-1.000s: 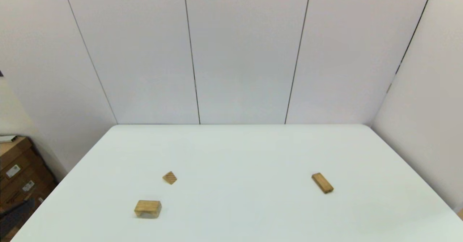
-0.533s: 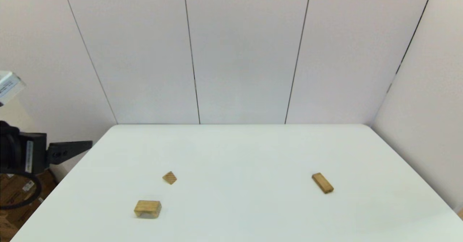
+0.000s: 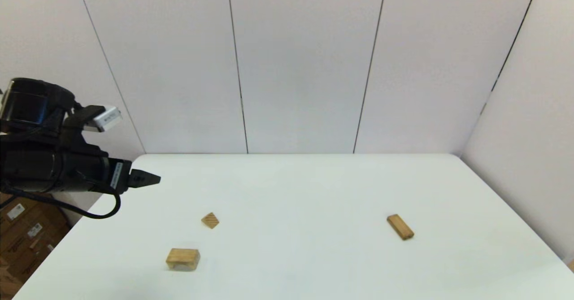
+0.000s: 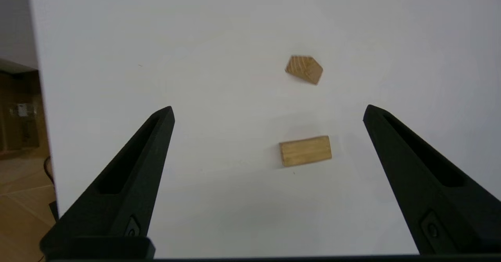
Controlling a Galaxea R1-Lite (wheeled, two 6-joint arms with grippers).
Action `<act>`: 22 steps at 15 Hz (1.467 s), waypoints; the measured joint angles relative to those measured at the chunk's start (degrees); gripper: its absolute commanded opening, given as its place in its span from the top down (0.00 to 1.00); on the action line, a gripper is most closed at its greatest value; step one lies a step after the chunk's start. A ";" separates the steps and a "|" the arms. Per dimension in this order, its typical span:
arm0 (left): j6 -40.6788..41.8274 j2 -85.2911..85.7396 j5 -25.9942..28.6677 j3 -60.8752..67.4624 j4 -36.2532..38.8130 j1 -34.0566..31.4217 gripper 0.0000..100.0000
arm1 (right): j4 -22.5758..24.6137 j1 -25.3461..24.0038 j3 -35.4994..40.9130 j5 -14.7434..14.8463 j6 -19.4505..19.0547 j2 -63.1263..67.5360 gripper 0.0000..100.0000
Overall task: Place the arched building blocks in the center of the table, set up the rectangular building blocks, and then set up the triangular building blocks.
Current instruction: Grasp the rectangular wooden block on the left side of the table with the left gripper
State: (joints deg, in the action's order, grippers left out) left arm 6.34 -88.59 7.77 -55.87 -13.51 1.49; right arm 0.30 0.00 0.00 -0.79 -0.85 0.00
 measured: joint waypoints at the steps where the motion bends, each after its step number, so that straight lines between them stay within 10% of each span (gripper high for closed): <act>1: 1.62 -1.34 0.80 0.06 -1.01 0.49 0.00 | 0.00 0.00 0.00 0.00 -0.02 0.00 0.00; 12: 46.00 -11.39 6.42 -0.52 -17.14 2.15 0.00 | -0.01 0.02 0.00 0.00 0.00 0.00 0.00; 22: 61.57 -24.44 6.14 -4.66 -17.01 5.90 0.00 | -0.01 0.02 0.00 0.00 0.00 0.00 0.00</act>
State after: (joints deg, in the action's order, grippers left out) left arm 67.91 -113.03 13.91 -60.53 -30.51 7.39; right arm 0.29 0.02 0.00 -0.79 -0.85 0.00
